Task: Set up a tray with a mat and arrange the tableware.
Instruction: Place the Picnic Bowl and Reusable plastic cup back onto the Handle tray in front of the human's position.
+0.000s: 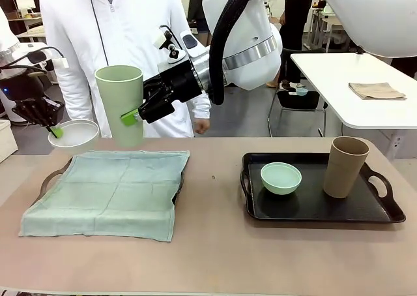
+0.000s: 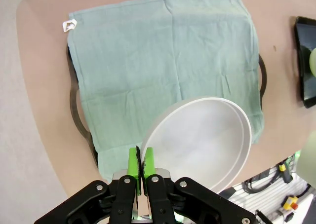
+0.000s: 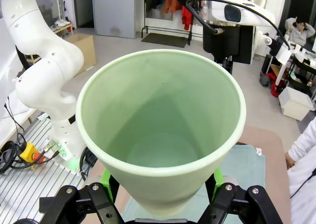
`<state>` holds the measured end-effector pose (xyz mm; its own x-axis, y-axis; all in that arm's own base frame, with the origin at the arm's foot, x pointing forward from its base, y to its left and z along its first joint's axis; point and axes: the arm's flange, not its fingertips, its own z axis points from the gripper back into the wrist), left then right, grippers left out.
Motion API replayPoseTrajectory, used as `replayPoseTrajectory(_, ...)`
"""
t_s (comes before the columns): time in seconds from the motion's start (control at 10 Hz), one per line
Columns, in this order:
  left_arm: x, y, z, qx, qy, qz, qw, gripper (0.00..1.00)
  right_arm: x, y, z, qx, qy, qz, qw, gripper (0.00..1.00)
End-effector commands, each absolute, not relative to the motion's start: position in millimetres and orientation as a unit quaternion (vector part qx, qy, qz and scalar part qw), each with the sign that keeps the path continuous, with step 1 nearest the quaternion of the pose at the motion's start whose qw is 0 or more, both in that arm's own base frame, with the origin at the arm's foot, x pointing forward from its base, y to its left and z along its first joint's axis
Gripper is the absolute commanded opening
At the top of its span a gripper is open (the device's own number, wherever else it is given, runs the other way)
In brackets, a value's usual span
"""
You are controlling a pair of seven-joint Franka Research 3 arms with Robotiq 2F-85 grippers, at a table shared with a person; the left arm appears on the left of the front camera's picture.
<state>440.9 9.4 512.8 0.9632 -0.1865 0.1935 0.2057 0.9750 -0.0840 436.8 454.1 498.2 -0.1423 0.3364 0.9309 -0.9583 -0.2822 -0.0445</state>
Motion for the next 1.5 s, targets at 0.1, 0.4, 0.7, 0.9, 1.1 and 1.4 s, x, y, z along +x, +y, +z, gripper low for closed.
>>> replayPoseTrajectory(0.1,441.0,11.2,514.8,-0.051,-0.096,-0.106,0.988,0.0,435.5,451.9,499.6,0.44,-0.356,0.67,0.48,0.24)
replayPoseTrajectory(0.4,441.0,11.2,514.8,-0.051,-0.096,-0.106,0.988,0.0,435.5,451.9,499.6,0.44,-0.356,0.67,0.48,0.24)
replayPoseTrajectory(0.7,473.1,17.8,462.2,-0.05,-0.037,-0.082,0.995,0.04,468.9,441.7,456.6,0.463,-0.343,0.663,0.478,0.83)
replayPoseTrajectory(0.9,492.1,18.7,410.6,-0.063,-0.023,-0.1,0.993,0.04,494.5,432.0,406.7,0.464,-0.34,0.671,0.468,0.83)
replayPoseTrajectory(1.1,501.0,18.5,384.2,-0.087,-0.031,-0.111,0.99,0.04,506.6,436.6,359.3,0.457,-0.341,0.671,0.474,0.83)
replayPoseTrajectory(1.4,495.2,17.3,371.7,-0.064,-0.012,-0.097,0.993,0.04,504.3,425.6,352.9,0.463,-0.329,0.664,0.486,0.83)
